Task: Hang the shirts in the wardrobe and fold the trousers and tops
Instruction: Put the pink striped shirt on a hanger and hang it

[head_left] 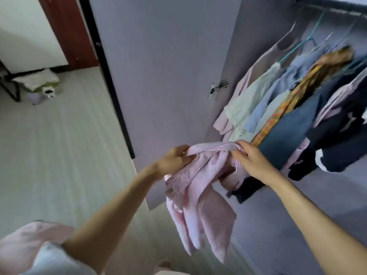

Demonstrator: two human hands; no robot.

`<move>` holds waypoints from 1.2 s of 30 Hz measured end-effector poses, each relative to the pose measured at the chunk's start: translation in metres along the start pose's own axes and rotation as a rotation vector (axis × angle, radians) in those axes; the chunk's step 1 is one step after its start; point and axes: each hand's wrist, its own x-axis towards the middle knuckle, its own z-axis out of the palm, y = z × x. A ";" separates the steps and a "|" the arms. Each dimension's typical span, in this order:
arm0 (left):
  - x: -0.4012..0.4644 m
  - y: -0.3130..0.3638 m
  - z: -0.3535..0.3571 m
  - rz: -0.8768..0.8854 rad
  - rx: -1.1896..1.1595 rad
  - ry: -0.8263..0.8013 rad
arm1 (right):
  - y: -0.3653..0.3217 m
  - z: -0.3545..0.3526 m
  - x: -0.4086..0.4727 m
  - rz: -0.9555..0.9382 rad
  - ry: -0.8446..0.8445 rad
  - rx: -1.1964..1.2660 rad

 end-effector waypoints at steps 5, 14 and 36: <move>0.050 0.009 0.036 0.122 0.025 -0.003 | -0.009 -0.044 0.002 0.019 0.036 -0.049; 0.104 0.046 0.099 0.484 0.109 -0.059 | -0.006 -0.090 -0.006 0.193 0.337 -0.011; 0.148 0.206 0.163 0.916 0.252 -0.075 | 0.071 -0.185 -0.145 0.828 0.477 -0.390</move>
